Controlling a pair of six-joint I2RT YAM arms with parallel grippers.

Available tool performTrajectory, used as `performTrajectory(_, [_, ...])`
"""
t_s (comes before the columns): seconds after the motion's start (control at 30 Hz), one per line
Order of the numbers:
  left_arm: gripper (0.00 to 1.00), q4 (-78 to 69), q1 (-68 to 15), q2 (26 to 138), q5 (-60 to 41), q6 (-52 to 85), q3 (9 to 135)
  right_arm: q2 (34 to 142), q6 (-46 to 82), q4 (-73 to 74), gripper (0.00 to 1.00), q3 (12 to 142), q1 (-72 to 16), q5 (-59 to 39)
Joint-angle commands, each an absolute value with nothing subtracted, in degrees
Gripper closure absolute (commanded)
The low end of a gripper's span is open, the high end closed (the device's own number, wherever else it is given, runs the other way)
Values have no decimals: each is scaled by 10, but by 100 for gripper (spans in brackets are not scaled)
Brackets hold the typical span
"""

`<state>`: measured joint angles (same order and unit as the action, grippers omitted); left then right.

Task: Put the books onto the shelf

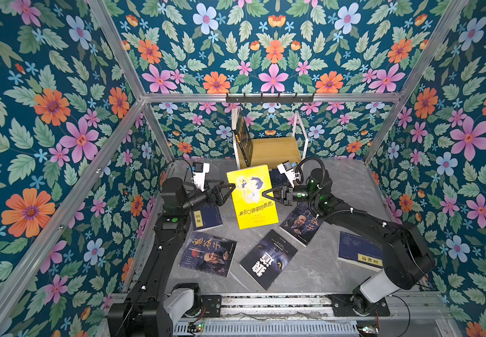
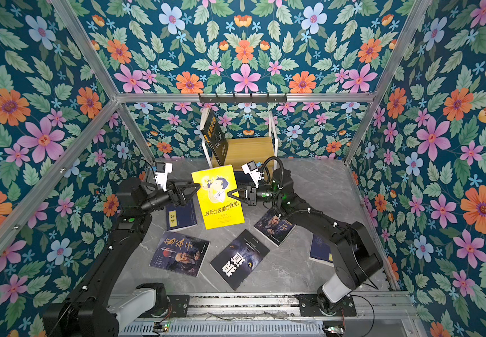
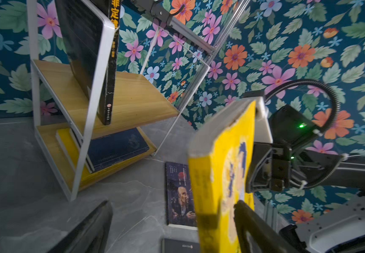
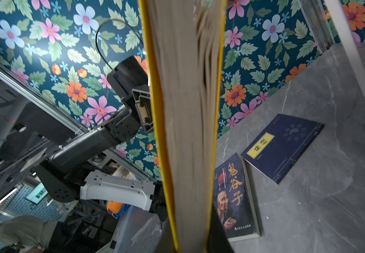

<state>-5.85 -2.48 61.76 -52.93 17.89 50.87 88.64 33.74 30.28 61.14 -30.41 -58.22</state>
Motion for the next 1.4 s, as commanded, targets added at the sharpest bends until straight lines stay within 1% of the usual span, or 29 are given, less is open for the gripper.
performTrajectory(0.0, [8, 69, -24, 626, -494, 48, 541, 860, 151, 92, 95, 634, -304, -597])
performTrajectory(0.17, [7, 112, -23, 628, -511, 20, 579, 827, 9, -104, 96, 657, -304, -601])
performTrajectory(0.27, [2, 146, -24, 631, -572, -15, 603, 817, -43, -174, 97, 669, -304, -601])
performTrajectory(0.33, [5, 154, -24, 633, -612, -25, 607, 815, -73, -214, 97, 679, -304, -607])
performTrajectory(0.43, [5, 188, -24, 637, -649, -88, 611, 817, -108, -251, 99, 691, -304, -615])
performTrajectory(0.57, [3, 213, -25, 646, -646, -142, 611, 839, -138, -294, 100, 722, -304, -638])
performTrajectory(0.67, [3, 236, -36, 663, -640, -168, 623, 865, -148, -306, 100, 744, -304, -662])
performTrajectory(0.83, [4, 237, -40, 685, -666, -169, 616, 916, -177, -352, 100, 800, -304, -685])
performTrajectory(0.93, [6, 257, -55, 695, -671, -184, 614, 943, -194, -373, 100, 833, -304, -699])
performTrajectory(0.97, [7, 261, -62, 698, -668, -190, 613, 945, -194, -373, 100, 843, -304, -705])
performTrajectory(1.0, [10, 261, -68, 700, -664, -191, 612, 971, -193, -372, 100, 853, -304, -712])
performTrajectory(1.07, [17, 262, -77, 705, -664, -189, 613, 988, -189, -373, 100, 873, -305, -711])
performTrajectory(1.2, [37, 261, -88, 708, -680, -180, 618, 1017, -195, -386, 100, 906, -309, -707])
performTrajectory(1.23, [40, 261, -89, 707, -683, -178, 617, 1021, -195, -387, 100, 910, -309, -706])
performTrajectory(1.27, [41, 261, -89, 706, -685, -175, 617, 1022, -198, -389, 100, 913, -309, -704])
performTrajectory(1.3, [39, 263, -89, 705, -680, -172, 620, 1023, -204, -395, 100, 916, -309, -700])
performTrajectory(1.37, [28, 278, -82, 703, -665, -178, 635, 1023, -219, -415, 100, 921, -309, -693])
